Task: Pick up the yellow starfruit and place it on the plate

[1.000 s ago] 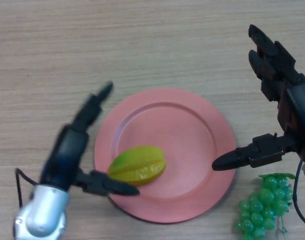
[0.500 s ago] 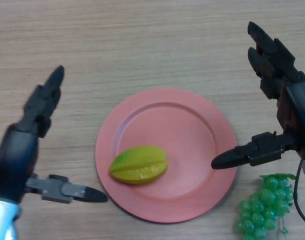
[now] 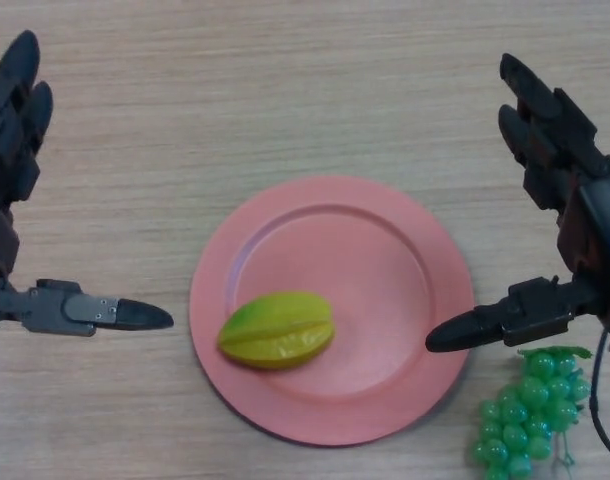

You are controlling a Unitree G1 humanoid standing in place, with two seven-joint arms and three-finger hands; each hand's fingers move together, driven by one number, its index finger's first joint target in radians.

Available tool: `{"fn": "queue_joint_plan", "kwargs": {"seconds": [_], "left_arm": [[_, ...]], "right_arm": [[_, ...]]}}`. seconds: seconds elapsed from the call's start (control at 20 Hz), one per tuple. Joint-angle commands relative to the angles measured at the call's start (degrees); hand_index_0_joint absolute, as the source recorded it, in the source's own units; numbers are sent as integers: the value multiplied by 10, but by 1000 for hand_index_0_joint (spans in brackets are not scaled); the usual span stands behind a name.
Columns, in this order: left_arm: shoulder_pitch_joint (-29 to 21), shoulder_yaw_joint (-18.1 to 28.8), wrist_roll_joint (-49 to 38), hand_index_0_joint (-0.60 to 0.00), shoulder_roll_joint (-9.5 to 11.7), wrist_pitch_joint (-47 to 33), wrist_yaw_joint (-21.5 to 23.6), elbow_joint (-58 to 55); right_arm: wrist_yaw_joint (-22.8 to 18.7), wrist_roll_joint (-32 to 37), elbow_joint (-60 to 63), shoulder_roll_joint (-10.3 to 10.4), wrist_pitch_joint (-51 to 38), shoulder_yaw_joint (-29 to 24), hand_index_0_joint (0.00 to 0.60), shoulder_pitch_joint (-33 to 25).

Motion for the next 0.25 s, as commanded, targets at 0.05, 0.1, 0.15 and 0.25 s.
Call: {"fn": "queue_joint_plan", "kwargs": {"seconds": [0.05, 0.1, 0.15, 0.25], "left_arm": [[-7, 15, -4, 0, 14, -61, 21, -35], [-9, 16, -9, 0, 16, -44, 18, -43], [-10, 17, -9, 0, 16, -38, 18, -46], [-10, 16, -7, 0, 16, -30, 13, -52]], "right_arm": [[-8, 19, -39, -8, -63, -24, 0, -12], [-10, 20, -41, -8, -61, -24, 0, -14], [-10, 20, -42, -8, -60, -24, 0, -15], [-10, 17, -43, -9, -60, -24, 0, -15]]}}
